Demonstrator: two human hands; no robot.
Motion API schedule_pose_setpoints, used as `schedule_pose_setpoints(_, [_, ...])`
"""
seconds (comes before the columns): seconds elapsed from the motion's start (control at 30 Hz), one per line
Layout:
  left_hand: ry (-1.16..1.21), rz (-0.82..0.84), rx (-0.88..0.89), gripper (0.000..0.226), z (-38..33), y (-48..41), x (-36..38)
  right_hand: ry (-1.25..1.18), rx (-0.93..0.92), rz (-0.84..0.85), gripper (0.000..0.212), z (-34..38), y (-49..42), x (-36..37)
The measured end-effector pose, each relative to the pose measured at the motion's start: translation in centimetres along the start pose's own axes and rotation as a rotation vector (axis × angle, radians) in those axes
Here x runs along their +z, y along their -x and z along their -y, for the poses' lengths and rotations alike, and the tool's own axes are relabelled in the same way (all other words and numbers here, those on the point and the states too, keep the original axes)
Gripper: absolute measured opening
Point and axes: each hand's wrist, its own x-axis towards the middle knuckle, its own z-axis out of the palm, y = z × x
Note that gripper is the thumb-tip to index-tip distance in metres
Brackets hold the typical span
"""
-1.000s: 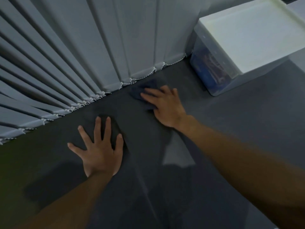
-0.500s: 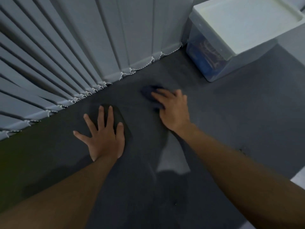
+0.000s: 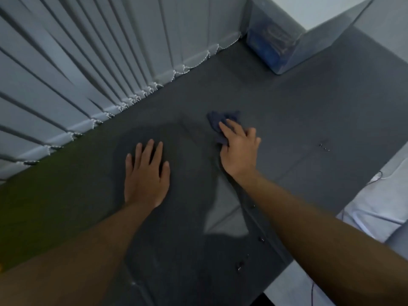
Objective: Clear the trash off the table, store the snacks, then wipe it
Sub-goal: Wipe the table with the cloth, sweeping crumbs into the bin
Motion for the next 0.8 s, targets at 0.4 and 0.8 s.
schedule_pose_setpoints(0.4, [-0.098,-0.074,-0.017,0.060,2.2,5.2,2.1,-0.002,-0.037,0.001,0.053,1.4,7.9,-0.2])
schedule_pose_setpoints(0.8, [-0.029,-0.051,0.113,0.053,-1.2,4.9,1.4,0.012,0.035,-0.013,0.054,-1.6,13.7,-2.2])
